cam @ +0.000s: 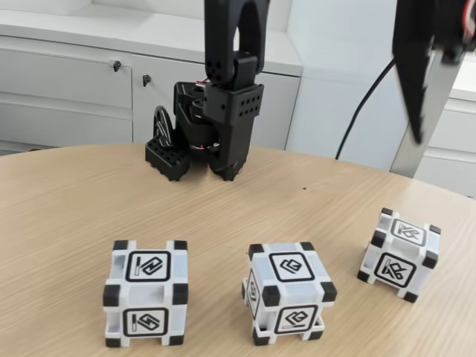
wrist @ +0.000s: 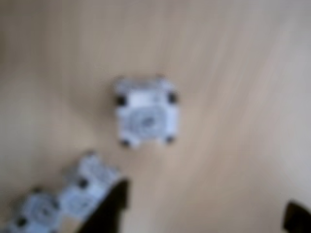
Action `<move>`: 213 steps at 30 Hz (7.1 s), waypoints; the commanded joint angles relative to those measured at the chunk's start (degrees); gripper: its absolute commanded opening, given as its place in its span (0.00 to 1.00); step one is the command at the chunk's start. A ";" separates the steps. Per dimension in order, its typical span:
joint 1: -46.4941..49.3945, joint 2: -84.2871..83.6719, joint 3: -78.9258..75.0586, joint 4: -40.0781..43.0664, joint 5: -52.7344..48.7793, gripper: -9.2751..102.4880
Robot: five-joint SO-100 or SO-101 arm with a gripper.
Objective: Stack cubes from left to right.
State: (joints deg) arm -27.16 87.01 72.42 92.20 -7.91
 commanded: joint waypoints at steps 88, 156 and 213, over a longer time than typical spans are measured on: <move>49.31 15.64 7.91 -6.94 -14.50 0.22; 60.82 16.00 33.40 -15.38 -17.75 0.24; 60.03 16.96 21.53 -5.89 -13.71 0.41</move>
State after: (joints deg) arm 32.87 102.57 96.86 85.96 -22.15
